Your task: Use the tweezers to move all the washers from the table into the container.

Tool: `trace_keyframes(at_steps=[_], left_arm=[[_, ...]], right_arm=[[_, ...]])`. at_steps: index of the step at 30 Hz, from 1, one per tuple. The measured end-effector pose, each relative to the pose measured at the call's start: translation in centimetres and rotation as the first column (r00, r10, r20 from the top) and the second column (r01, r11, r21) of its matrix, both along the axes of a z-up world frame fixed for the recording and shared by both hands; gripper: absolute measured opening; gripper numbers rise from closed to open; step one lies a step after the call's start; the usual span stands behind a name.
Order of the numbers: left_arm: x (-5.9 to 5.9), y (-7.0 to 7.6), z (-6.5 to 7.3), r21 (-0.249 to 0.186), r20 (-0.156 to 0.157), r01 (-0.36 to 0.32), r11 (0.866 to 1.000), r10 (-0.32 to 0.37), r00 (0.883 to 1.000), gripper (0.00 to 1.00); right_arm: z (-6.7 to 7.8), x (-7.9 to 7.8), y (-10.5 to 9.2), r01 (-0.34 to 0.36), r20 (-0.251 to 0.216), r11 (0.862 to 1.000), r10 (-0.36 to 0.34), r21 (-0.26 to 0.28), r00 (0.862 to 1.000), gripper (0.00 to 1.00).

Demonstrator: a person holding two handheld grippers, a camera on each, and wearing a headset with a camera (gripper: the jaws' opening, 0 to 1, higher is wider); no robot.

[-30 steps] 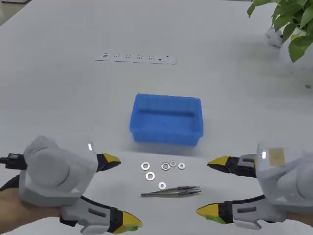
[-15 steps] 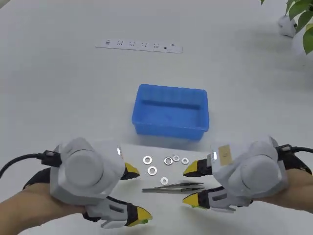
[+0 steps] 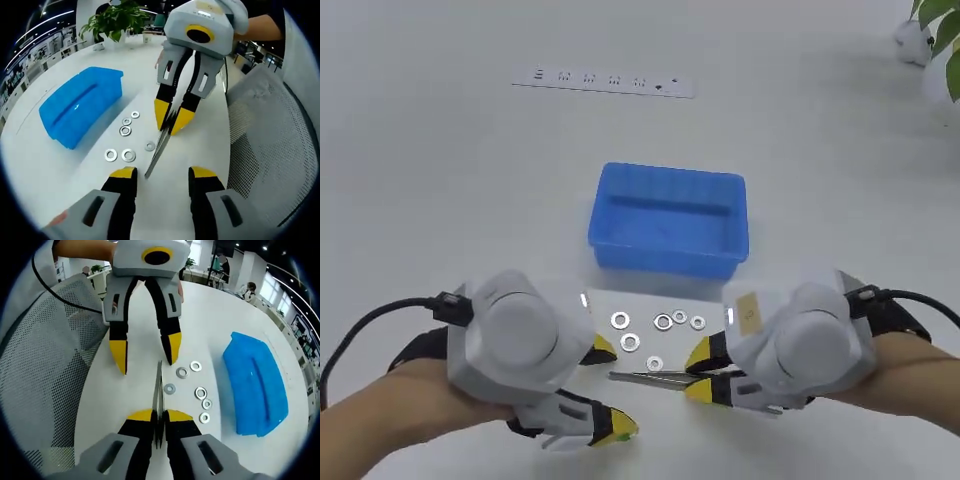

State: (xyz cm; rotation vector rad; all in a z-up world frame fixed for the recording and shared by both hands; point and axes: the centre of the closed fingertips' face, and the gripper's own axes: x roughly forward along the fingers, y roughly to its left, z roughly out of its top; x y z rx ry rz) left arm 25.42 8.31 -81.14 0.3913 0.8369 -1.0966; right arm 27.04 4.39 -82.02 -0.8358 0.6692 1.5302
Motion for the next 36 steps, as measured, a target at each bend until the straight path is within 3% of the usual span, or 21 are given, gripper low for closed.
trace_keyframes(at_steps=[5,7,10,19,21,22,26,29,36], left_arm=[[0.1,-0.1,0.0,-0.002,0.009,-0.005,1.000,0.005,1.000,0.44],[0.5,-0.1,0.0,-0.018,0.018,-0.043,0.999,0.043,0.999,0.41],[0.5,0.1,0.0,-0.021,0.013,-0.052,0.998,0.052,0.999,0.36],[-0.1,-0.4,-0.2,-0.001,0.033,0.007,1.000,-0.007,0.999,0.30],[-0.3,-0.4,-0.2,0.016,0.056,0.032,0.999,-0.032,0.998,0.25],[-0.2,-0.3,0.1,0.019,0.082,0.035,0.999,-0.036,0.996,0.22],[0.2,-0.3,1.3,-0.017,0.111,0.012,1.000,-0.010,0.994,0.14],[0.5,-0.2,2.2,-0.045,0.125,-0.005,0.999,0.011,0.992,0.13],[-0.3,-0.5,3.5,-0.039,0.149,0.037,0.999,-0.031,0.988,0.11]], right_arm=[[0.0,0.1,0.0,0.002,0.005,1.000,-0.002,0.012,1.000,0.07],[0.2,-0.2,0.2,0.043,-0.043,0.997,-0.040,0.061,0.998,0.07],[0.5,-0.5,0.2,0.009,0.004,0.998,-0.010,0.062,1.000,0.07],[3.3,-1.5,1.9,0.003,-0.005,0.986,-0.003,0.169,1.000,0.07],[3.5,-1.5,2.0,0.002,-0.002,0.985,-0.002,0.175,1.000,0.07],[3.5,-1.6,1.9,-0.015,0.008,0.986,0.014,0.169,1.000,0.07],[3.7,-1.9,1.9,-0.023,0.016,0.984,0.020,0.177,1.000,0.07],[3.8,-2.0,1.8,-0.016,0.020,0.983,0.012,0.185,1.000,0.07],[4.6,-2.2,1.6,-0.023,0.037,0.975,0.015,0.220,0.999,0.07]])
